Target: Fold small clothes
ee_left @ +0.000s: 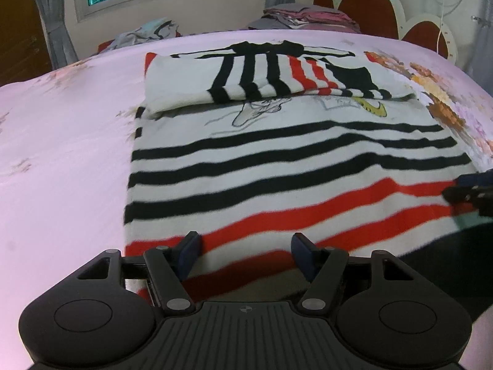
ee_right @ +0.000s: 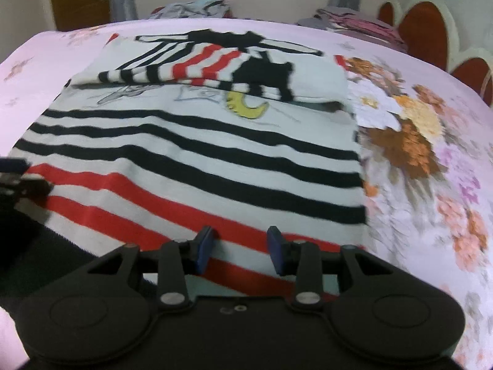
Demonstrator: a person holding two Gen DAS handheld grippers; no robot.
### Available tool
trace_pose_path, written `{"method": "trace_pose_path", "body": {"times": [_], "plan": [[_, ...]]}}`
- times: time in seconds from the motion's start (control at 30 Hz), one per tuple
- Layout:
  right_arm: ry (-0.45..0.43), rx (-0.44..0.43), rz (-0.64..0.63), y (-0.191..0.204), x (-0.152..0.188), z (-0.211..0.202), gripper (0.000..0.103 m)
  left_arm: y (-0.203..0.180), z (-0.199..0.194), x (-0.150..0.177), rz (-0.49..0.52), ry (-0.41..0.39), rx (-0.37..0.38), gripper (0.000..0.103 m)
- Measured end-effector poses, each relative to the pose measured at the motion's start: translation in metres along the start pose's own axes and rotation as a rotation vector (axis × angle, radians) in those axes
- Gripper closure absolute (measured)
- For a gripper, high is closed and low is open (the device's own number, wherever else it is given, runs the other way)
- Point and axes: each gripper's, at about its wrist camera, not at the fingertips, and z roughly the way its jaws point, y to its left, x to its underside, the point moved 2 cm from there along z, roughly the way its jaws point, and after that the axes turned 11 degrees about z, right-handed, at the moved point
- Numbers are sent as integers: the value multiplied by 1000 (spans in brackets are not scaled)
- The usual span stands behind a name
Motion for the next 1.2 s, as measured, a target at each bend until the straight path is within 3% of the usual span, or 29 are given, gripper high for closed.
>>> {"method": "trace_pose_path", "body": {"times": [0.27,0.33,0.47,0.57,1.0,1.2], "plan": [[-12,2,0,-6,16,-22,59,0,-21,13,-63,11,15,37],[15,5,-16,-4,23,-20,59,-4,-22,18,-54,15,18,36],[-11,-1,16,-4,31,-31,58,-8,-26,23,-37,16,9,34],[10,29,-12,-5,40,-30,52,-8,-30,26,-38,19,5,33],[9,111,99,-43,58,-51,40,8,-53,47,-73,7,-2,31],[31,92,158,-47,66,-56,40,24,-59,66,-130,36,17,31]]}}
